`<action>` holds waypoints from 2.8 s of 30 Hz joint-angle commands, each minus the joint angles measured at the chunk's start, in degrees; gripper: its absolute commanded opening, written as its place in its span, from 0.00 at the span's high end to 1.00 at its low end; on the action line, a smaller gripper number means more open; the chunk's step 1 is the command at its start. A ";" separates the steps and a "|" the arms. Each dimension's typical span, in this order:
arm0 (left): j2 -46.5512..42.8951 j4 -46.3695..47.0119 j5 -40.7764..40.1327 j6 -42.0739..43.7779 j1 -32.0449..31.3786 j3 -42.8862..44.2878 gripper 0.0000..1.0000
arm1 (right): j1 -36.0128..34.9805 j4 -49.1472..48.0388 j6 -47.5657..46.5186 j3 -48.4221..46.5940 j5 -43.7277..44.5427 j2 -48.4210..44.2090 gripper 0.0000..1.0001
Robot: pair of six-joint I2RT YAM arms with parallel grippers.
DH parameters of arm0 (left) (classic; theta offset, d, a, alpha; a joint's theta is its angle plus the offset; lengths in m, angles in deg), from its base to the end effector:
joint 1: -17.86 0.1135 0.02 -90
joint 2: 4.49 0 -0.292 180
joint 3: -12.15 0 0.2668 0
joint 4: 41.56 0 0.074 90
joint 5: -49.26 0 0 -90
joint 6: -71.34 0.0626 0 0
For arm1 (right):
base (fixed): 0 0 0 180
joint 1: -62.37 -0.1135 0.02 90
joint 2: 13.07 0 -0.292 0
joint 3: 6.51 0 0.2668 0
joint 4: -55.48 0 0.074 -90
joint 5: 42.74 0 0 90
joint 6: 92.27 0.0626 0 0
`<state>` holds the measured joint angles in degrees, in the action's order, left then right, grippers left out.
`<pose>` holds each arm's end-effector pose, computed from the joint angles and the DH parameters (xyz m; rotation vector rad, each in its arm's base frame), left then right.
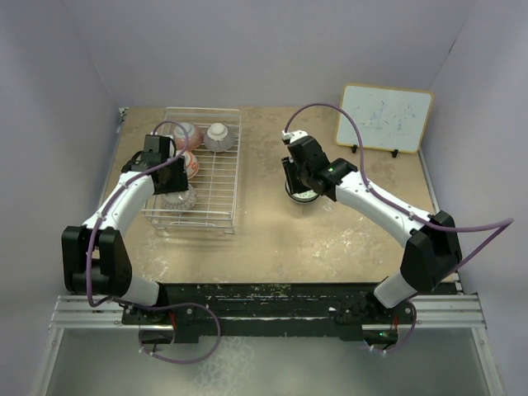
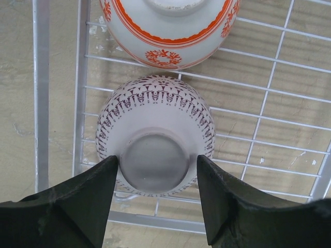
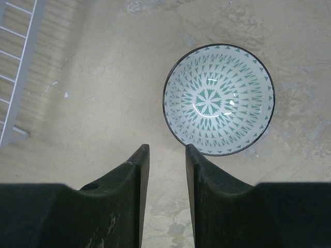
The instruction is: Unload the bowls from the dish rack
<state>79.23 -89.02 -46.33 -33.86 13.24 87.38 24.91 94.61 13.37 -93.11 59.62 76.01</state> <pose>0.3277 -0.0204 0.2514 -0.2720 2.5257 -0.0117 0.3121 0.2223 0.3042 -0.3233 2.2650 0.2376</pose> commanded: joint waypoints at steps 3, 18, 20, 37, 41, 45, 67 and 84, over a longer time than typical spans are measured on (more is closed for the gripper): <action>0.38 0.62 0.35 0.94 0.05 0.02 0.41 | 0.05 -1.86 -1.05 0.14 0.07 -2.33 0.63; -1.55 0.52 2.77 0.33 0.05 1.03 0.97 | 0.05 -1.75 -0.70 1.01 -0.49 -3.10 0.63; -2.86 0.92 3.43 0.00 0.05 1.70 1.00 | 0.06 -1.78 -0.78 1.01 -0.49 -3.12 0.63; -9.19 7.66 10.05 -1.25 0.06 5.08 1.00 | 0.07 -9.20 -0.25 -1.28 -7.51 -4.34 0.62; -9.04 10.77 15.31 -2.43 0.18 4.96 1.00 | 0.06 -19.77 6.91 -0.54 -18.53 -5.65 0.58; -8.82 13.79 20.43 -2.01 0.77 3.53 1.00 | 0.03 -31.56 16.07 1.66 -24.27 -4.32 0.40; -7.24 30.42 48.09 -15.36 6.88 -4.18 1.00 | 0.06 -78.70 46.98 4.92 -44.79 14.49 0.23; -7.50 34.14 51.10 -17.53 7.79 -5.67 1.00 | 0.18 -76.55 46.01 10.72 -39.46 10.50 0.24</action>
<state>73.11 -61.87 1.10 -49.73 20.50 81.48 24.91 19.90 60.30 -82.68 17.86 89.95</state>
